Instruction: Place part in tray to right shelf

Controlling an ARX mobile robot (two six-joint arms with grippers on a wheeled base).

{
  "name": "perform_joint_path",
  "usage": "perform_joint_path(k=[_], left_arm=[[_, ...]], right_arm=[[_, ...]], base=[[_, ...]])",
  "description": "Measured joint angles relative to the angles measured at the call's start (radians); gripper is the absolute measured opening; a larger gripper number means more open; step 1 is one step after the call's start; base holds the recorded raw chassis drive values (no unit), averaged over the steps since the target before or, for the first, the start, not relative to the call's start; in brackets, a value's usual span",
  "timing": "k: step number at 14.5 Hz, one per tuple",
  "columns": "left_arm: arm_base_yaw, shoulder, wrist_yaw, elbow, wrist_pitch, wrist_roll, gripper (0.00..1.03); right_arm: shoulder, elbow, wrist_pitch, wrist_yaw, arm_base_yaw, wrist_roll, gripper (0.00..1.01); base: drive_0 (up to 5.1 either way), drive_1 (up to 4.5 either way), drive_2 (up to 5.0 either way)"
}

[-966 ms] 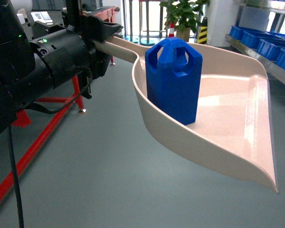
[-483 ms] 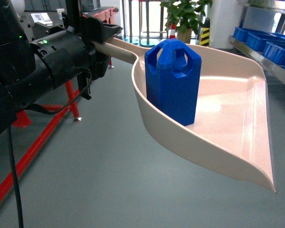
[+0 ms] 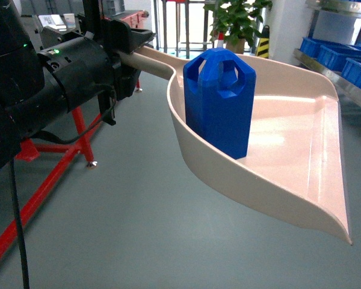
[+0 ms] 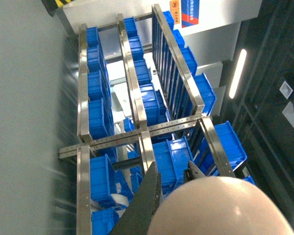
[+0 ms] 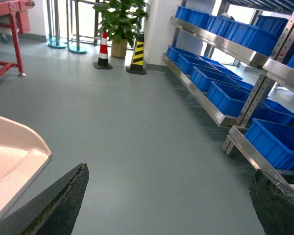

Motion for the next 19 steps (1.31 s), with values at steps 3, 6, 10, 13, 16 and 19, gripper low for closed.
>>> perform_joint_path(k=[3, 6, 10, 13, 16, 19], left_arm=[[0.001, 0.0, -0.002, 0.0, -0.002, 0.0, 0.12], [0.001, 0.0, -0.001, 0.0, 0.0, 0.0, 0.12], [0.001, 0.0, 0.001, 0.0, 0.0, 0.0, 0.12], [0.001, 0.0, -0.003, 0.0, 0.0, 0.0, 0.12], [0.001, 0.0, -0.002, 0.0, -0.001, 0.0, 0.12], [0.001, 0.0, -0.001, 0.0, -0.002, 0.0, 0.12]], right_arm=[[0.0, 0.0, 0.002, 0.0, 0.0, 0.0, 0.98], [-0.001, 0.0, 0.001, -0.001, 0.0, 0.0, 0.98], [-0.001, 0.0, 0.003, 0.0, 0.0, 0.0, 0.98], [0.001, 0.0, -0.002, 0.0, 0.0, 0.0, 0.98], [0.0, 0.0, 0.001, -0.002, 0.0, 0.0, 0.98], [0.0, 0.0, -0.005, 0.0, 0.0, 0.0, 0.98]], base=[[0.0, 4.33, -4.3], [0.1, 4.42, -4.2], [0.1, 4.41, -4.3], [0.0, 4.34, -4.3], [0.0, 4.38, -4.3], [0.1, 4.41, -4.3]])
